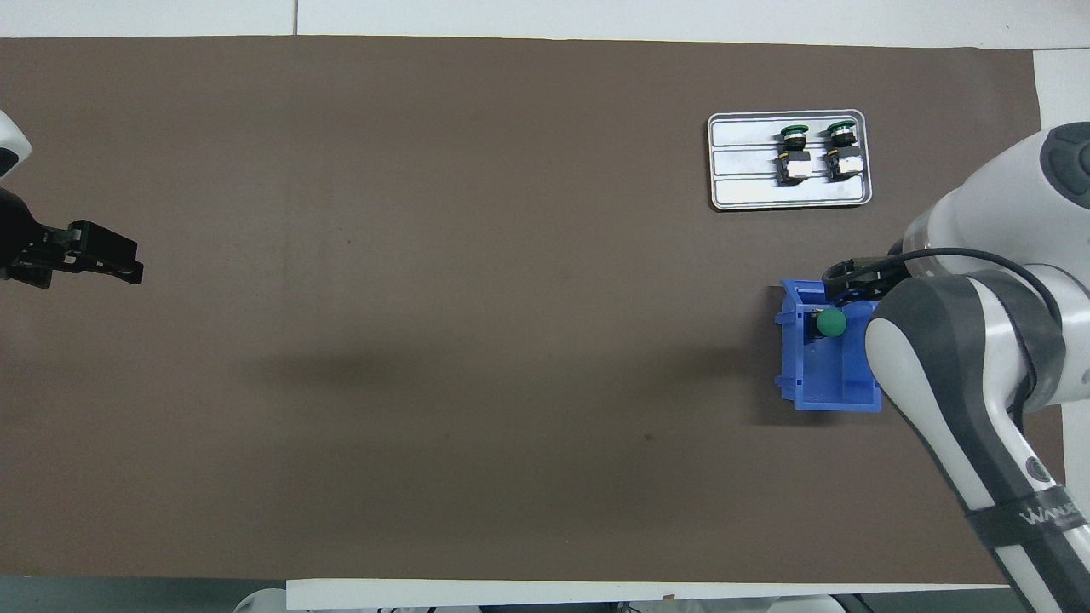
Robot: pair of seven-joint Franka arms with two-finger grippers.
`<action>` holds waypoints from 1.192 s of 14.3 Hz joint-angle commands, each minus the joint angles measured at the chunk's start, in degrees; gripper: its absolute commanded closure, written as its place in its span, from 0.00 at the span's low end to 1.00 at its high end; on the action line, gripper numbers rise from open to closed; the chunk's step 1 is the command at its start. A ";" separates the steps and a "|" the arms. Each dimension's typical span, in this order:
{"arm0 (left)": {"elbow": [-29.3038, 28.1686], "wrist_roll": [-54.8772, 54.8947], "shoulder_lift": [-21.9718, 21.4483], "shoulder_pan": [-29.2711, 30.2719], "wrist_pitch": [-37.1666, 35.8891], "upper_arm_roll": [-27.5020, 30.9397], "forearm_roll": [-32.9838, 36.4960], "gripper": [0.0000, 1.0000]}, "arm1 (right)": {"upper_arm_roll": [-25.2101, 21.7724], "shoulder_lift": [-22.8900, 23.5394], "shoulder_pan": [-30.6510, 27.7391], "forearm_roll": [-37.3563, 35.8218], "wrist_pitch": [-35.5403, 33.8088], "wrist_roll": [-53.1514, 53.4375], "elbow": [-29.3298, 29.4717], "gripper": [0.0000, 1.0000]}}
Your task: Place and press button with both arms
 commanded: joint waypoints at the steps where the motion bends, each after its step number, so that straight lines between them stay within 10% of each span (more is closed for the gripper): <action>1: 0.49 0.70 0.05 0.26 0.16 0.04 -0.44 0.00 | 0.50 0.01 -0.70 1.16 -3.46 -1.48 4.80 0.01; 17: 0.49 0.70 0.05 0.26 0.16 0.04 -0.44 0.00 | -1.69 0.01 -1.05 6.97 -16.31 -1.48 24.16 0.01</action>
